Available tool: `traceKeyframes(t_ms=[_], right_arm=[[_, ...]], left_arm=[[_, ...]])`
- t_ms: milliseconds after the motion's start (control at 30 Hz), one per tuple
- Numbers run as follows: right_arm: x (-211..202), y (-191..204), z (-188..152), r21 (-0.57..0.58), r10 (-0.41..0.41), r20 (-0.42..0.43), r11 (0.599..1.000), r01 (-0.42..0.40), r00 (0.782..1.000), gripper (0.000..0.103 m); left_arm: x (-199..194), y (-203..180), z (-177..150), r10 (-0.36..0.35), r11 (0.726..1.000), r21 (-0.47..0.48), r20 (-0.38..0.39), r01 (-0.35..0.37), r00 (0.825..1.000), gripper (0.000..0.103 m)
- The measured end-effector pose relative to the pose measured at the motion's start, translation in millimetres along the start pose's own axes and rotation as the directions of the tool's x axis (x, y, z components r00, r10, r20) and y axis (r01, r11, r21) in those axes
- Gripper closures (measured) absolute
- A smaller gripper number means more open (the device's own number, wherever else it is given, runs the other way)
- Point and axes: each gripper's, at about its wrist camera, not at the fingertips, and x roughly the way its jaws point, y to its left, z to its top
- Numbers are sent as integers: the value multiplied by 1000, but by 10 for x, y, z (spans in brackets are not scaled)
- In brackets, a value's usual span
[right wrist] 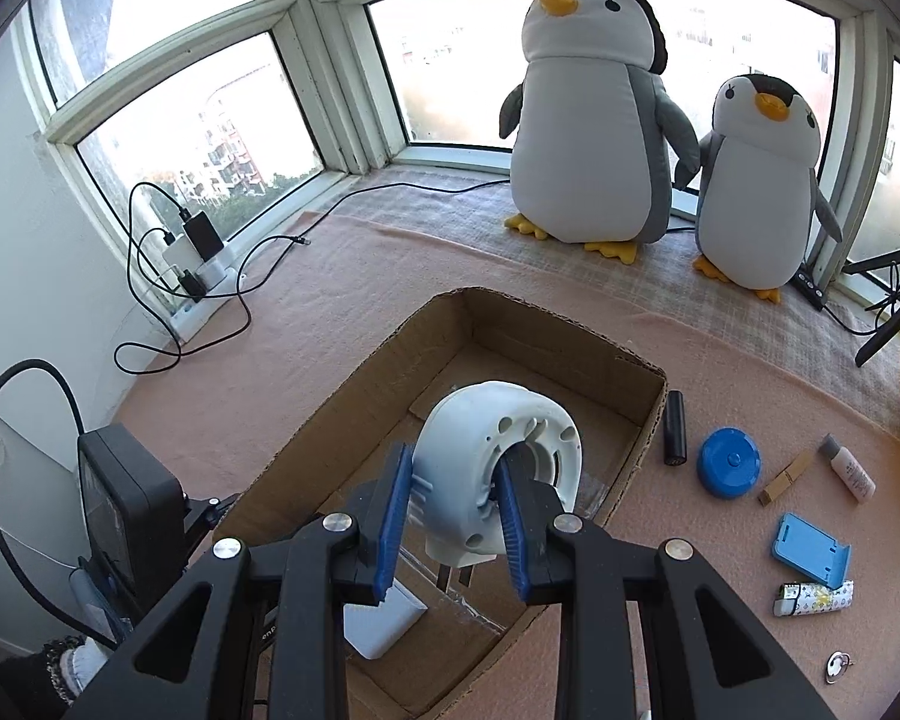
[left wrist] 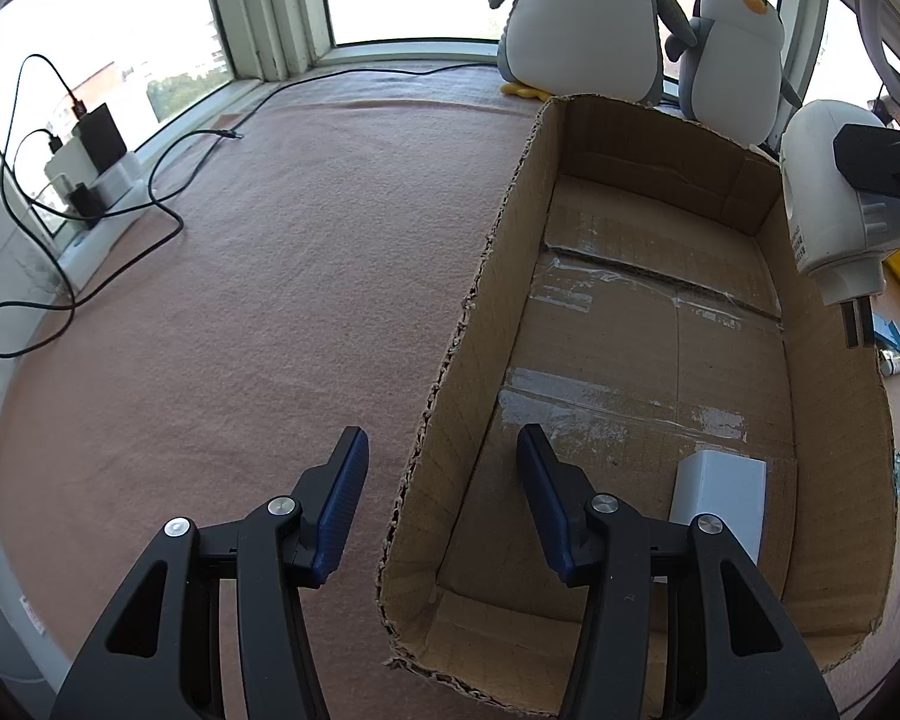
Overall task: Organize rigid objects
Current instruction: 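Carry the white repeller with the right gripper into the box, then open the right gripper to release the repeller in the box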
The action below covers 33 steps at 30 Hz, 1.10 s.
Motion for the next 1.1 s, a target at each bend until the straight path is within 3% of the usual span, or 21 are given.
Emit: traceKeyframes(t_ms=[600,667,733,1100], right_arm=[[345,55,-120,-1,-3,-96,1000,3,995,77],[315,60,-107,5,3,-86,1000,-3,996,68],[276,61,-92,11,14,-74,1000,-13,997,48],[37,-88,-106,88,35,-47,996,-31,998,46]], left_arm=[[6,-33,1,2,1000,3,3,-2,1000,52],[7,-33,1,2,1000,3,4,-2,1000,52],[19,-29,-4,2,1000,3,2,-2,1000,52],[57,-28,4,3,1000,5,5,-3,1000,52]])
